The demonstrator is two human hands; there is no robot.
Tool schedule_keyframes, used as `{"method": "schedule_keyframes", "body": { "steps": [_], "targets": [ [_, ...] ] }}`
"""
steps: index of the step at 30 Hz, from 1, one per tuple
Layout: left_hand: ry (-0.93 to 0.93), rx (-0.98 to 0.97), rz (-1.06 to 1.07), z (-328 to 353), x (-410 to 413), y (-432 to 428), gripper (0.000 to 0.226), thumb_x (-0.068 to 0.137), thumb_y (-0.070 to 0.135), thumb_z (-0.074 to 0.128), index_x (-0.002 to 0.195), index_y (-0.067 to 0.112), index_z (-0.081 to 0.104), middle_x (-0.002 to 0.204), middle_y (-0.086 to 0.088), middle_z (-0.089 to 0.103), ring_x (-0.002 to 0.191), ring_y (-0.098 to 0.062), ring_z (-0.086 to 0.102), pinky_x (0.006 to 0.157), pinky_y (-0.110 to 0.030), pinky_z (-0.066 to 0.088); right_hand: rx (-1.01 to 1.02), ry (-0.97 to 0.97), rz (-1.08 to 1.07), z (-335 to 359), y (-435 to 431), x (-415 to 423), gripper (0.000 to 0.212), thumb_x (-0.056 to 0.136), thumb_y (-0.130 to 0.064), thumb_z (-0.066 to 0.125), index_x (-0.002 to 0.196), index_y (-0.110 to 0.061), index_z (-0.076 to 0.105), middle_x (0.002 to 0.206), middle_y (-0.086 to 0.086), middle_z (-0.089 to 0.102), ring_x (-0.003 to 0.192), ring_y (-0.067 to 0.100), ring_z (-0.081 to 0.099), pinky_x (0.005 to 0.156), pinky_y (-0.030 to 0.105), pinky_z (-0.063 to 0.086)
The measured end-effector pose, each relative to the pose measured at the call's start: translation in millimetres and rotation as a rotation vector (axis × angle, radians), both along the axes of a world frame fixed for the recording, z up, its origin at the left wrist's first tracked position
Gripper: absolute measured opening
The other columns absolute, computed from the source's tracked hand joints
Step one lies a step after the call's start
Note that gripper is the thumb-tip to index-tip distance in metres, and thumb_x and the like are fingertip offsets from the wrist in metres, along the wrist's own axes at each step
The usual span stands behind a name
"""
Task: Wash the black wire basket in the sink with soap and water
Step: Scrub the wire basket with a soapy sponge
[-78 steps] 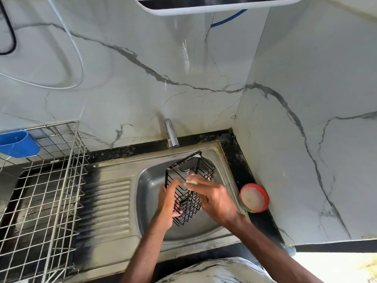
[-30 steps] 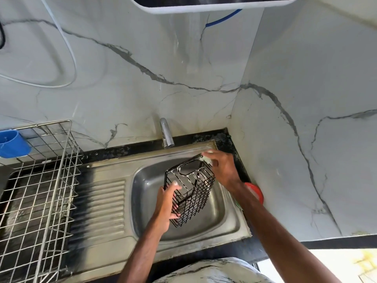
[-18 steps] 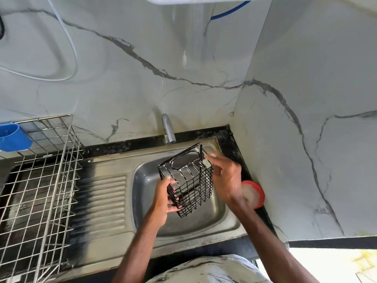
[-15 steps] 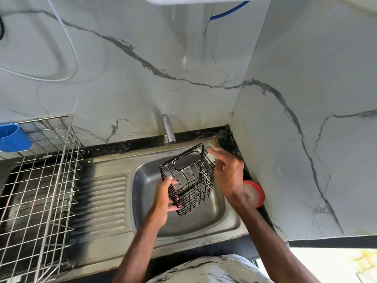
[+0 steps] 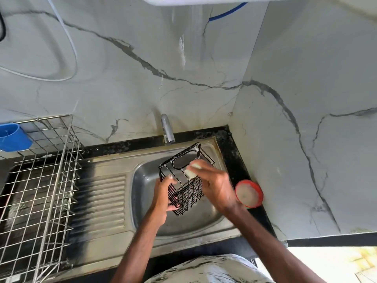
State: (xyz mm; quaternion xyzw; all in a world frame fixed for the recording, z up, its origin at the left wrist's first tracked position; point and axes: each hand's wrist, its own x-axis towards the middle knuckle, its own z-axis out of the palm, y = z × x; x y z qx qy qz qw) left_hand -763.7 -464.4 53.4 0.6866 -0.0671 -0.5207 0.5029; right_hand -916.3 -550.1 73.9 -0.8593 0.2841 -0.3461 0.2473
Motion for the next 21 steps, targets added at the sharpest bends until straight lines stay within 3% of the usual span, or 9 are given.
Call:
{"method": "schedule_keyframes", "body": {
  "steps": [5, 7, 9, 11, 13, 16, 17, 19, 21],
  "targets": [
    [0.002, 0.011, -0.042, 3, -2, 2, 0.077, 0.057, 0.064, 0.060, 0.117, 0.016, 0.060, 0.137, -0.007, 0.043, 0.126, -0.037, 0.047, 0.075, -0.043, 0.051, 0.034, 0.012, -0.247, -3, -38, -17, 0.056, 0.076, 0.029, 0.051, 0.112, -0.007, 0.077, 0.122, 0.006, 0.072, 0.108, 0.014, 0.071, 0.093, 0.013, 0.052],
    [0.016, 0.004, -0.043, 2, -2, 1, 0.086, 0.046, 0.069, 0.060, 0.115, 0.018, 0.061, 0.141, -0.009, 0.048, 0.127, -0.038, 0.050, 0.076, -0.045, 0.052, 0.029, 0.017, -0.271, 0, -36, -12, 0.054, 0.076, 0.028, 0.053, 0.110, -0.007, 0.077, 0.120, 0.006, 0.073, 0.106, 0.015, 0.072, 0.095, 0.011, 0.050],
    [0.020, 0.009, -0.045, 4, -5, -1, 0.083, 0.049, 0.069, 0.061, 0.115, 0.018, 0.060, 0.142, -0.008, 0.048, 0.128, -0.038, 0.049, 0.079, -0.048, 0.053, -0.003, 0.018, -0.218, 6, -24, 2, 0.055, 0.076, 0.028, 0.054, 0.111, -0.008, 0.077, 0.120, 0.005, 0.073, 0.102, 0.012, 0.072, 0.092, 0.012, 0.052],
    [-0.021, 0.007, -0.049, 9, -10, -2, 0.061, 0.072, 0.063, 0.064, 0.116, 0.021, 0.057, 0.139, -0.004, 0.046, 0.125, -0.035, 0.048, 0.085, -0.053, 0.053, -0.032, 0.022, -0.098, 9, -4, 20, 0.051, 0.080, 0.024, 0.055, 0.111, -0.009, 0.077, 0.121, 0.003, 0.072, 0.099, 0.010, 0.072, 0.083, 0.012, 0.056],
    [-0.061, -0.008, -0.066, 10, -12, -3, 0.026, 0.098, 0.053, 0.053, 0.117, 0.035, 0.053, 0.127, 0.006, 0.052, 0.117, -0.024, 0.049, 0.086, -0.052, 0.050, -0.054, 0.041, 0.070, 9, 15, 36, 0.043, 0.086, 0.017, 0.050, 0.108, -0.008, 0.077, 0.123, 0.003, 0.070, 0.111, 0.011, 0.068, 0.085, 0.022, 0.060],
    [-0.077, -0.027, -0.094, 9, -9, 0, 0.010, 0.104, 0.046, 0.048, 0.103, 0.039, 0.055, 0.108, 0.019, 0.051, 0.109, -0.017, 0.047, 0.084, -0.050, 0.047, -0.057, 0.045, 0.179, 6, 17, 44, 0.038, 0.090, 0.008, 0.045, 0.106, -0.006, 0.076, 0.123, 0.005, 0.068, 0.120, 0.013, 0.064, 0.088, 0.027, 0.060],
    [-0.076, -0.014, -0.087, 8, -8, 2, 0.016, 0.097, 0.050, 0.056, 0.100, 0.035, 0.057, 0.108, 0.014, 0.051, 0.110, -0.020, 0.046, 0.084, -0.049, 0.047, -0.042, 0.045, 0.157, 3, 9, 43, 0.038, 0.090, 0.009, 0.046, 0.108, -0.007, 0.076, 0.123, 0.006, 0.069, 0.115, 0.013, 0.067, 0.084, 0.023, 0.060],
    [-0.073, -0.009, -0.100, 5, -5, 5, 0.050, 0.075, 0.059, 0.059, 0.108, 0.022, 0.060, 0.118, 0.006, 0.047, 0.112, -0.025, 0.046, 0.084, -0.048, 0.046, 0.011, 0.052, 0.047, -2, -14, 35, 0.046, 0.086, 0.017, 0.050, 0.113, -0.011, 0.075, 0.126, 0.006, 0.069, 0.107, 0.011, 0.071, 0.077, 0.016, 0.059],
    [-0.059, 0.005, -0.094, 1, -2, 6, 0.074, 0.063, 0.063, 0.061, 0.119, 0.015, 0.058, 0.127, 0.003, 0.041, 0.116, -0.029, 0.046, 0.084, -0.048, 0.049, 0.070, 0.063, -0.100, -8, -38, 24, 0.048, 0.087, 0.018, 0.052, 0.115, -0.014, 0.075, 0.128, 0.006, 0.069, 0.109, 0.011, 0.070, 0.079, 0.020, 0.060]
  ]
}}
